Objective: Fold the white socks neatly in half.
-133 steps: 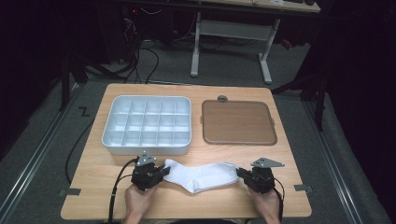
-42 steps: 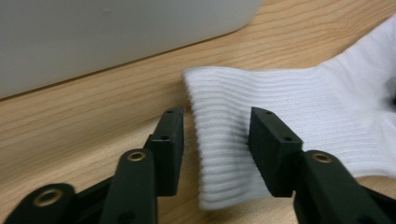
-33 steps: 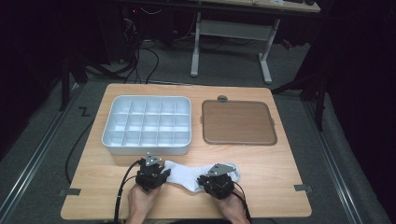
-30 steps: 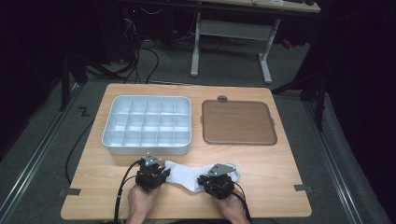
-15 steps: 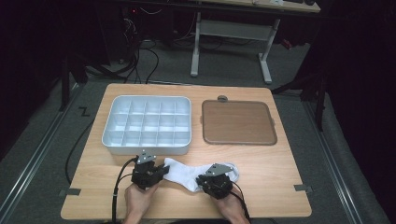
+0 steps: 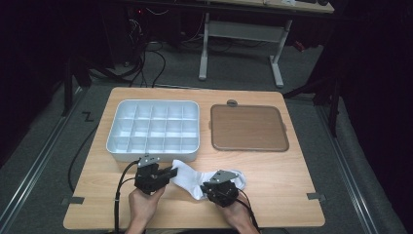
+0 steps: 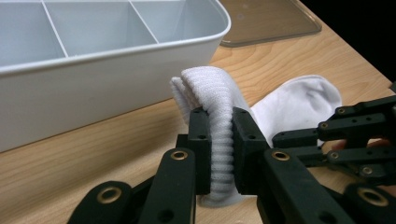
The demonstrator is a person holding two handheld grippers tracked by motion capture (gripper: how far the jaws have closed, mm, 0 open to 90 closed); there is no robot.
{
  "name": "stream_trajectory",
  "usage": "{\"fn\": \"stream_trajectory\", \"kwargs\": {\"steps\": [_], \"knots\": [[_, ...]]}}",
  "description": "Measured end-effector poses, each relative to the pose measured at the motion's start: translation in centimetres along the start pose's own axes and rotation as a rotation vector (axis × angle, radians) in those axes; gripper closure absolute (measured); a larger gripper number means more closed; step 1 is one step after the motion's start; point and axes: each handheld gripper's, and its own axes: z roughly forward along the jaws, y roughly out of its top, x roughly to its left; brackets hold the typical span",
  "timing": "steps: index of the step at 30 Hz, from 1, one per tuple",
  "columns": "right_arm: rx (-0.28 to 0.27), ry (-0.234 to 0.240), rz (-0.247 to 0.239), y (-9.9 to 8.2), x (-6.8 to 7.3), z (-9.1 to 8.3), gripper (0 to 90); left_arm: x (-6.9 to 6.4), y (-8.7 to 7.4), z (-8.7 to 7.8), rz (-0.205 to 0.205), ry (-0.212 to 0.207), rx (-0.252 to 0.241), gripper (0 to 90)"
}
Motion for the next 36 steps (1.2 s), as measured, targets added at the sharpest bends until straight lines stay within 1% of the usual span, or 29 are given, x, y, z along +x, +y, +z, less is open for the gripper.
{"fn": "stream_trajectory", "kwargs": {"steps": [1, 2, 6, 10, 11, 14, 16, 23, 29, 30, 33, 36], "knots": [[0.0, 0.0, 0.0, 0.0, 0.0, 0.0, 80.7, 0.0, 0.0, 0.0, 0.0, 0.0, 0.0, 80.1], [0.003, 0.004, -0.008, 0.2, 0.1, 0.1, 80.6, -0.2, 0.1, -0.1, -0.002, -0.01, -0.003, 80.1], [0.001, 0.011, -0.011, 0.4, 0.4, 0.4, 80.7, -0.7, 0.4, -0.3, -0.007, -0.028, -0.013, 80.2], [0.001, 0.025, -0.022, 0.7, 0.7, 0.8, 80.7, -1.3, 0.6, -0.4, 0.0, -0.041, -0.019, 80.1], [0.0, 0.026, -0.032, 0.9, 0.8, 1.0, 80.6, -1.4, 0.7, -0.4, 0.0, -0.042, -0.019, 80.1], [0.009, 0.035, -0.036, 1.2, 1.2, 1.3, 80.7, -1.6, 0.9, -0.3, 0.002, -0.048, -0.023, 80.1], [0.007, 0.039, -0.052, 1.5, 1.4, 1.6, 80.7, -1.8, 0.9, -0.3, 0.007, -0.051, -0.024, 80.2], [0.01, 0.059, -0.066, 2.3, 2.2, 2.4, 80.6, -2.2, 1.1, -0.1, 0.014, -0.066, -0.02, 80.2], [0.003, 0.071, -0.068, 2.7, 2.5, 2.9, 79.8, -2.4, 0.9, 0.3, 0.021, -0.064, -0.008, 80.2], [0.005, 0.073, -0.064, 2.7, 2.6, 2.9, 79.1, -2.3, 0.9, 0.3, 0.023, -0.062, -0.005, 80.2], [0.012, 0.073, -0.073, 2.9, 2.8, 2.8, 76.8, -2.2, 0.8, 0.4, 0.025, -0.058, -0.001, 80.2], [0.011, 0.073, -0.069, 2.9, 2.9, 2.8, 76.0, -2.1, 0.9, 0.3, 0.026, -0.057, 0.001, 80.3]]}}
